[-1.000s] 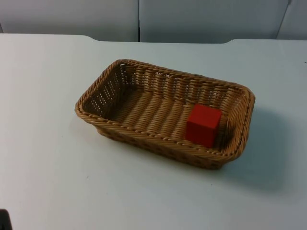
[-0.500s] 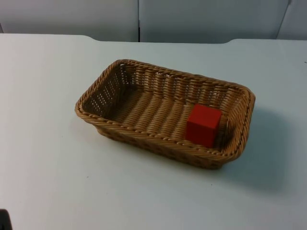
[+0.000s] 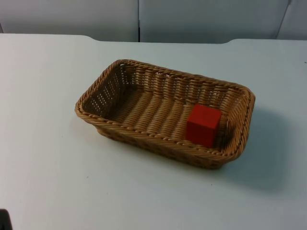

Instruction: Pick up the basket with the left hand and place the cube into the basket with the right hand.

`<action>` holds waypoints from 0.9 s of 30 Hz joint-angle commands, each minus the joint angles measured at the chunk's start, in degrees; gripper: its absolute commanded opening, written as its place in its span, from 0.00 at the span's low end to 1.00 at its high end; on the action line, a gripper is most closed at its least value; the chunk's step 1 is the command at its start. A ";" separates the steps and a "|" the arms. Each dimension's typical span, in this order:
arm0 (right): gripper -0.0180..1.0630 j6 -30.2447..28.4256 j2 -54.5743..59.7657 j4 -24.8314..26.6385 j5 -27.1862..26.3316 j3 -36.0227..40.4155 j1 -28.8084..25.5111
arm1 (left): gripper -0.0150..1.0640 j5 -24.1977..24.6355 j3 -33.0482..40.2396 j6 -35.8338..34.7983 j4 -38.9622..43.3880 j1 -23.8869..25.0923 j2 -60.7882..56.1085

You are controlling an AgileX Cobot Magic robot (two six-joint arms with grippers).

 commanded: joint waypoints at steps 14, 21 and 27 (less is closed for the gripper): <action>0.32 -1.06 -0.20 0.09 2.91 0.27 4.13 | 0.01 11.75 0.22 0.11 0.53 -0.36 -3.62; 0.32 -1.06 -0.20 0.79 3.42 0.27 4.13 | 0.01 16.73 0.22 0.11 1.04 -0.36 -9.76; 0.32 -0.75 -0.20 0.99 4.78 0.27 4.13 | 0.01 19.42 0.22 0.11 4.20 -0.36 -17.97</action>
